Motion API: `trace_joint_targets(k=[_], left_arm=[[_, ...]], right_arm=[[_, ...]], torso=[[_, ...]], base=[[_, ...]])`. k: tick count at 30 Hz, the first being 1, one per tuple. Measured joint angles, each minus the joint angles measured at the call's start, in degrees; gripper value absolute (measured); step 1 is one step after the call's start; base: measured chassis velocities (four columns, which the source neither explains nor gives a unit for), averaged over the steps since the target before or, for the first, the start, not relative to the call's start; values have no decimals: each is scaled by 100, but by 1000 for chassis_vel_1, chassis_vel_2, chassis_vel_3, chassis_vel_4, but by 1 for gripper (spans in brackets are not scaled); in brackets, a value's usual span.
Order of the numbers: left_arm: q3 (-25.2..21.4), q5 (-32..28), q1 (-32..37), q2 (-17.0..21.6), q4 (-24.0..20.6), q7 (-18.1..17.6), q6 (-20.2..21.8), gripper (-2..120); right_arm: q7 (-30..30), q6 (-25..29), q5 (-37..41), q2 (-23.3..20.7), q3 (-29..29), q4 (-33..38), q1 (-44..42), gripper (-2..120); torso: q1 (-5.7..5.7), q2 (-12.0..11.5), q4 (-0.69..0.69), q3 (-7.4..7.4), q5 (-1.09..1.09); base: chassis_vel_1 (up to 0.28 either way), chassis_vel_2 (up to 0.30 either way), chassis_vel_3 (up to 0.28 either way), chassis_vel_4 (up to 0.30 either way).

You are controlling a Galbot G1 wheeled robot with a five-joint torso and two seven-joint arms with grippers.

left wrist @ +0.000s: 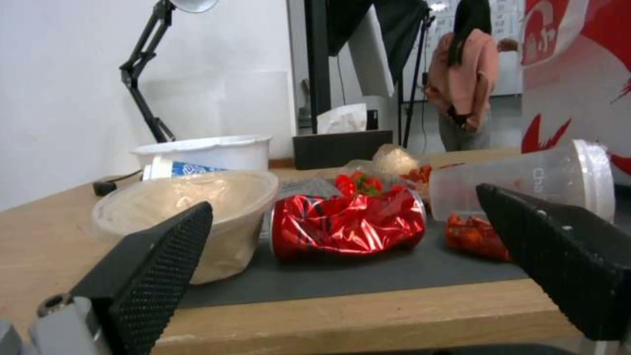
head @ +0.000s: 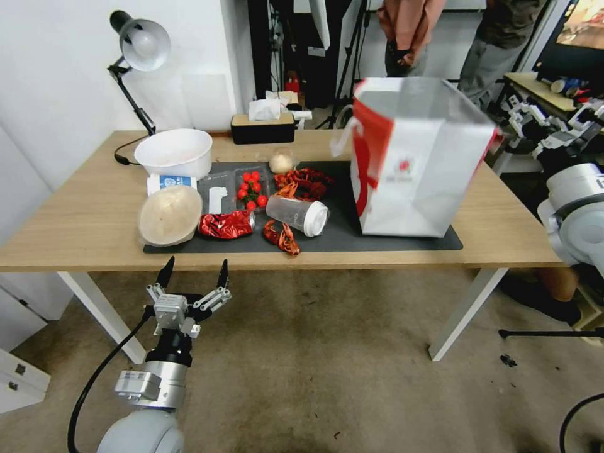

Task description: Pick up the food delivery bag from the floor and place it on the table.

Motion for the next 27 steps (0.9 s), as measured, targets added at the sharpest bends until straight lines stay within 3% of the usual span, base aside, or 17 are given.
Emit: trace_joint_targets(k=[5, 15, 20, 27], left_arm=[[25, 37, -29, 1, 33, -103, 0, 100], [35, 36, -77, 27, 39, -175, 0, 100], [38, 21, -76, 39, 39, -194, -2, 100], [-5, -15, -73, 64, 51, -233, -4, 100]], right_arm=[[-63, -8, -48, -1, 147, 97, -214, 99], [-67, -4, -632, 66, 488, 567, -807, 100], [-113, -252, -1178, 235, 902, 1141, -1420, 100], [-186, -718, -2107, 819, 1420, 1919, -2316, 100]], torso=[[0, 0, 0, 0, 0], [0, 0, 0, 0, -1], [0, 0, 1, 0, -2], [-1, 0, -2, -1, 0]], base=[[0, 0, 0, 0], [0, 0, 0, 0], [0, 0, 0, 0], [0, 0, 0, 0]])
